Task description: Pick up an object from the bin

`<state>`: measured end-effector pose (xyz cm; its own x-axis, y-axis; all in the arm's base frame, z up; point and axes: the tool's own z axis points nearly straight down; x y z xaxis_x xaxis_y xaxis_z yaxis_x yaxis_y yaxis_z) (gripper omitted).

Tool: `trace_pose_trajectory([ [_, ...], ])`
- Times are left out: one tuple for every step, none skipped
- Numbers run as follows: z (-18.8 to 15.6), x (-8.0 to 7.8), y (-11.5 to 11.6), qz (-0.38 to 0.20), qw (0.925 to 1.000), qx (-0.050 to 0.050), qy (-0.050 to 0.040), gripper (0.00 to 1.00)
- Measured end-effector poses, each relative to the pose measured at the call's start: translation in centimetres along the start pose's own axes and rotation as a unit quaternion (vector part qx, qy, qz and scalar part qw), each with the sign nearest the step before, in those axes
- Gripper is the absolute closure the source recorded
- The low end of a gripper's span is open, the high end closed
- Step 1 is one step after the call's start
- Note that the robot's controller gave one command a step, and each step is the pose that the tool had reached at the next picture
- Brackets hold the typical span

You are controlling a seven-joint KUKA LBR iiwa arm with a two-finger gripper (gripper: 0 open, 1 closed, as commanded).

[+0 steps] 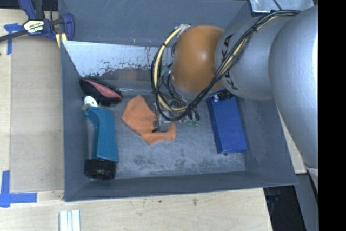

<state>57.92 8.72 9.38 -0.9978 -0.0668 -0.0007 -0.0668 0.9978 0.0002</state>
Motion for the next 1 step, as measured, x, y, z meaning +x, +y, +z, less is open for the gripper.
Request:
trace_pose_trajectory([
  [-14.93,3.09,-0.67,-0.001,1.0,0.0,-0.0016,1.0],
])
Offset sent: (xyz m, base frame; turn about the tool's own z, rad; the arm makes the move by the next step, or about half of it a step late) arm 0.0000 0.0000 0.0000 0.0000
